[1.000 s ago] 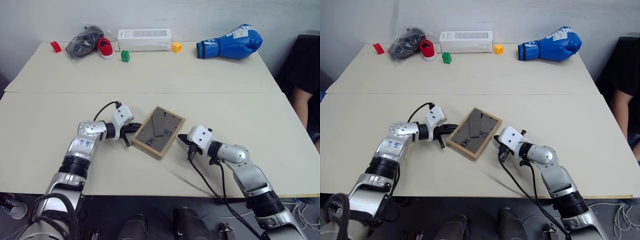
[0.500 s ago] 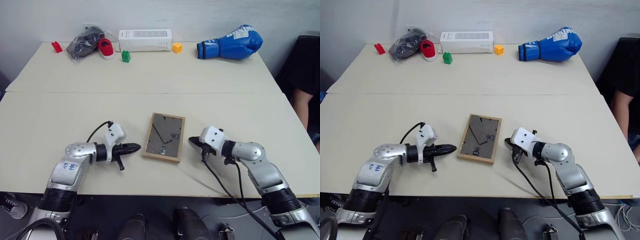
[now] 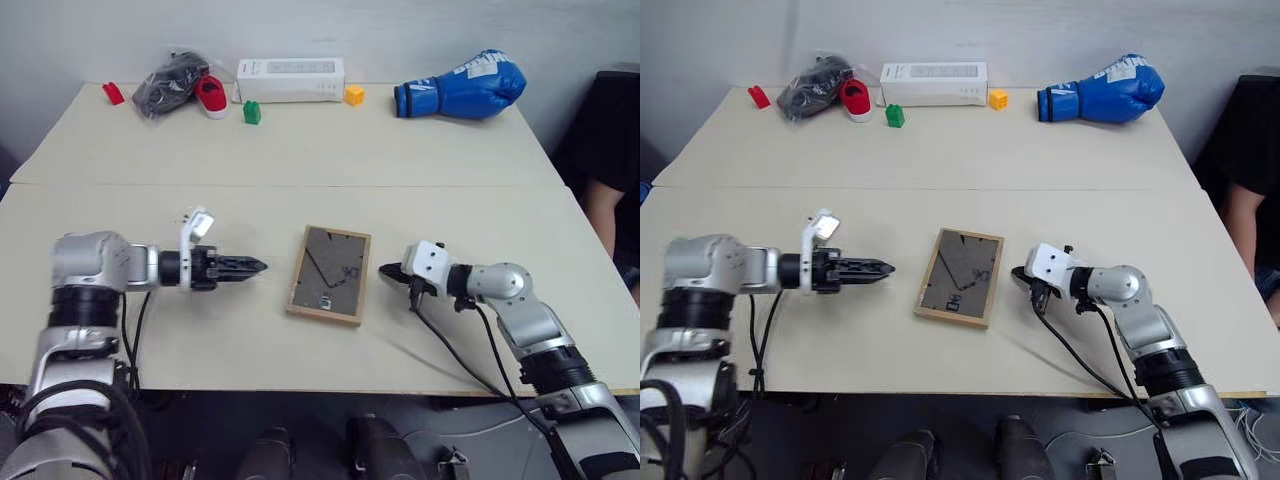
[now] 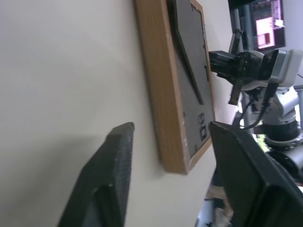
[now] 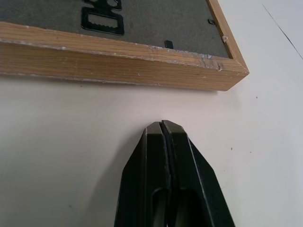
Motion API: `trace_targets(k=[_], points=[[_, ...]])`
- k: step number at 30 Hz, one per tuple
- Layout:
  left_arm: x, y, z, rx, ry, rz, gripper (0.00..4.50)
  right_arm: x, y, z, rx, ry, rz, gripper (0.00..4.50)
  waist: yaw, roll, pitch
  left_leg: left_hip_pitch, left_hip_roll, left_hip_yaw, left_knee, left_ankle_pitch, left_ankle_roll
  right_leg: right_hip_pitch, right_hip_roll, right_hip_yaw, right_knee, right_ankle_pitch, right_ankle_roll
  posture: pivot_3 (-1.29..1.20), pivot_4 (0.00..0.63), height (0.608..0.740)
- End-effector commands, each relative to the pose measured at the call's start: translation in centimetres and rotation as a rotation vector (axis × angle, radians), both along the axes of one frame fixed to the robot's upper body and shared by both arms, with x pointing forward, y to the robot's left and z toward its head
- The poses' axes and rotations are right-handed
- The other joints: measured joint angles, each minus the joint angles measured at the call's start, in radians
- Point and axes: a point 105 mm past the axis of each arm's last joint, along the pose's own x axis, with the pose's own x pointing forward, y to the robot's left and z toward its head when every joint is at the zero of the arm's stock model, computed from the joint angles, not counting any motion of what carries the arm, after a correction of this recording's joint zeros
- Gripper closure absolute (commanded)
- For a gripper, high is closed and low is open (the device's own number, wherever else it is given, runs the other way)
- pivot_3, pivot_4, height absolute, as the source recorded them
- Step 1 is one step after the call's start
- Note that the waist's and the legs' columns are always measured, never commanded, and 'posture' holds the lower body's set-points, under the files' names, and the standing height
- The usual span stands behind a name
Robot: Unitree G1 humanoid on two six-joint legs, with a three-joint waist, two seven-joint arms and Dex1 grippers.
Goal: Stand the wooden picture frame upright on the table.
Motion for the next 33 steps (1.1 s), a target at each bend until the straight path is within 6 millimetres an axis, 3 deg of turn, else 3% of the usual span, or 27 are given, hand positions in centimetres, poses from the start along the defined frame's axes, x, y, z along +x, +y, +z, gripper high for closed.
trace_targets(k=[1,8,18,24,33], points=[[0.4,-1.1,0.2,0.030,0.042,-0.027,0.60,0.5,0.5,0.1,-0.012,-0.023,0.014,4.50,-0.009,0.000,0.000,0.000,0.000,0.000,0.000,0.000,0.000,0.000,0.000,0.000,0.000,0.000,0.000,0.00,0.150,0.740],[0.3,-4.0,-0.5,0.009,0.102,-0.085,0.60,0.8,2.3,0.4,0.014,-0.042,0.056,4.50,-0.024,0.000,0.000,0.001,0.000,0.000,0.000,0.000,-0.001,-0.002,-0.002,-0.003,0.003,0.000,0.000,0.00,0.150,0.740],[-0.7,-5.6,0.0,-0.040,0.080,-0.127,0.60,0.1,4.1,0.0,0.052,-0.024,0.087,4.50,-0.023,0.000,0.000,0.001,-0.003,-0.001,0.005,0.000,-0.001,-0.001,-0.009,-0.014,0.004,0.000,0.000,0.00,0.150,0.740],[-0.8,-4.5,0.0,0.028,0.011,-0.093,0.60,0.5,4.1,0.1,0.074,-0.035,0.034,4.50,-0.023,0.000,0.000,0.001,-0.003,-0.001,0.006,0.000,-0.001,-0.001,-0.009,-0.014,0.005,0.000,0.000,0.00,0.150,0.740],[-2.1,-1.0,-1.3,0.192,-0.011,-0.042,0.60,0.0,3.0,-0.6,0.070,-0.022,-0.018,4.50,-0.024,0.000,0.000,0.001,-0.003,-0.001,0.003,0.000,-0.001,-0.001,-0.009,-0.014,0.005,0.000,0.000,0.00,0.150,0.740]])
